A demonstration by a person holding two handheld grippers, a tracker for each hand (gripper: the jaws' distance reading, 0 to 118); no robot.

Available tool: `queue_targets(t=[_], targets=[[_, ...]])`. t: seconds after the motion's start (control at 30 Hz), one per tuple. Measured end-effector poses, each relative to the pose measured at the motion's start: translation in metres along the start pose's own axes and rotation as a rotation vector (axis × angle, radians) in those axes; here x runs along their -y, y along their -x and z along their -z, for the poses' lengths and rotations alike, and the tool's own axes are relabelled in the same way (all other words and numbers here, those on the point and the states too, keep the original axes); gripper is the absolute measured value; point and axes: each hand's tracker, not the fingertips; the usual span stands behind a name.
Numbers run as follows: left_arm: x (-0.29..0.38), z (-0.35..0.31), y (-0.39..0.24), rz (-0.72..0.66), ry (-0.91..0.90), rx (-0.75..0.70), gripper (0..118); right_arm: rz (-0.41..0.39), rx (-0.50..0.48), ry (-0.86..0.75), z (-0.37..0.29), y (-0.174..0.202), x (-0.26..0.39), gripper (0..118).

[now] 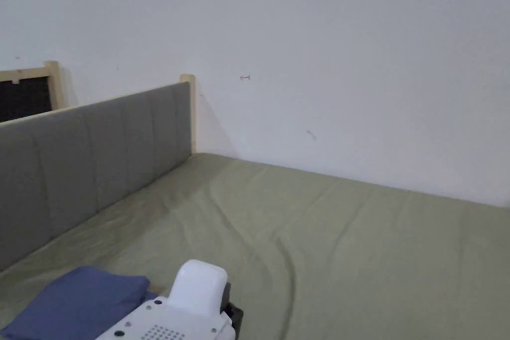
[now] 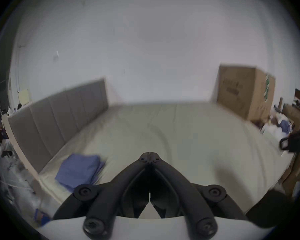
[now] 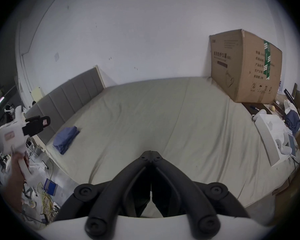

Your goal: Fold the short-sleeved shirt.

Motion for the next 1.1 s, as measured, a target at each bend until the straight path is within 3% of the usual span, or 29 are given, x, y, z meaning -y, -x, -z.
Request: queue_targets(t=[0.13,0.23,0.4,0.5,0.6,0.7,0.77,0.83,1.1], targets=[[-0.019,-0.058,-0.068,-0.006,-0.141,0.101,0,-0.042,-0.013,-0.161,-0.050,0.001,-0.008,0],[-0.028,-0.085,-0.096,-0.053,-0.240,0.080,0,-0.110,0.018,-0.324,-0.086,0.003,-0.005,0],[-0.027,-0.099,-0.115,-0.083,-0.320,0.069,0,-0.171,0.133,-0.624,-0.128,0.007,0.013,0],[-0.026,-0.098,-0.124,-0.059,-0.293,0.059,0,-0.180,0.249,-0.711,-0.137,0.009,0.026,0],[-0.021,-0.101,-0.127,-0.053,-0.293,0.037,0,-0.276,0.326,-0.749,-0.139,0.012,0.037,0],[-0.012,-0.106,-0.130,0.001,-0.376,0.004,0,-0.194,0.251,-0.734,-0.138,0.006,0.041,0],[-0.003,-0.107,-0.134,0.077,-0.420,-0.031,0,-0.145,0.295,-0.717,-0.129,0.003,0.047,0],[0.003,-0.107,-0.134,0.074,-0.411,-0.021,0,-0.141,0.365,-0.697,-0.117,-0.001,0.054,0],[0.006,-0.106,-0.128,0.005,-0.346,-0.030,0,-0.120,0.372,-0.642,-0.107,-0.010,0.062,0]])
